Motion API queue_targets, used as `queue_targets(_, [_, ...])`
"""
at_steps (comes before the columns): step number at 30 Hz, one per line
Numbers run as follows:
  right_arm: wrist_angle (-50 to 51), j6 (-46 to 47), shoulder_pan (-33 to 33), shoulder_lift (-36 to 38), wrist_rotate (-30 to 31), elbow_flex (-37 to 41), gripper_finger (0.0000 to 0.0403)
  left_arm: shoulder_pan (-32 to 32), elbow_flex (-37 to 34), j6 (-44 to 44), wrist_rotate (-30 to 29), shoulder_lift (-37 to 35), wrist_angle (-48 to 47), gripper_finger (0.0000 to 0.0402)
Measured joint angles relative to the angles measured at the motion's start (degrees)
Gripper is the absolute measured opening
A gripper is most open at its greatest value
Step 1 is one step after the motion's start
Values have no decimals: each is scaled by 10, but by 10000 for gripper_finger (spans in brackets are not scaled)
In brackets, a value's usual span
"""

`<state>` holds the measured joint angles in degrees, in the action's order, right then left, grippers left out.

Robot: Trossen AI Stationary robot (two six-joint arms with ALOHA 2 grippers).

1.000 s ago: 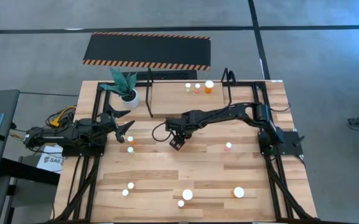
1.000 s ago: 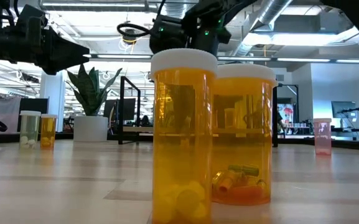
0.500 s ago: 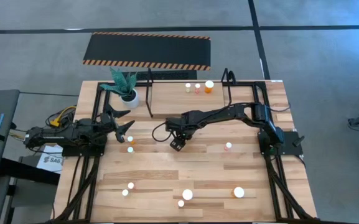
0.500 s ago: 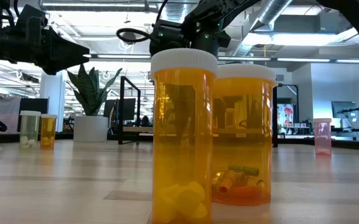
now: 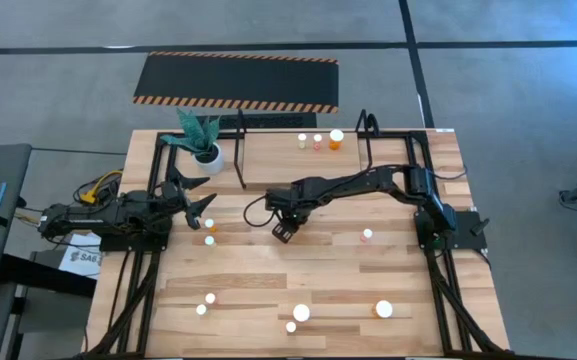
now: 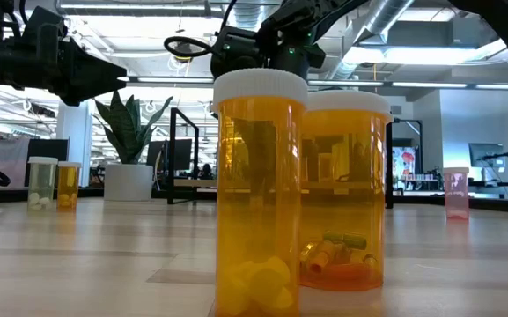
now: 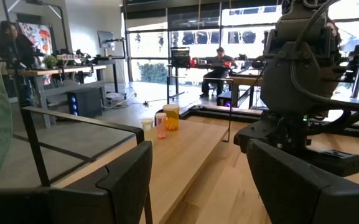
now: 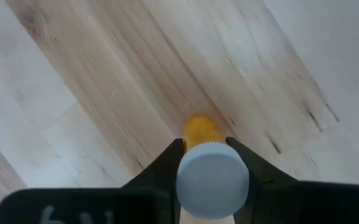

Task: Pick and place medicine bottles onto shelf by color
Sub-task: Put the top right small orange pill bottle on the shelf

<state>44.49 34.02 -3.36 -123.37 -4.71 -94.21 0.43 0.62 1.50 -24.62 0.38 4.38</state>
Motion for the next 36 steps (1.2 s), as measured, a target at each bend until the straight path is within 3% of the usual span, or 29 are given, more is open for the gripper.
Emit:
queue_targets(5, [6,0,3,0,0,0,100,0,0,0,0,0,0,249])
queue_targets(12, [74,-26,-15,1,1,-45,132,0,0,0,0,0,0,249])
queue_targets(17, [95,-90,-26,1,15,-84,99,0,0,0,0,0,0,249])
queue_targets(23, [109,-186,-53,1,51,-119,99,0,0,0,0,0,0,249])
queue_targets(28, [116,-324,-78,1,66,-134,120,0,0,0,0,0,0,249])
queue_targets(36, [135,-429,-117,0,64,-141,99,0,0,0,0,0,0,249])
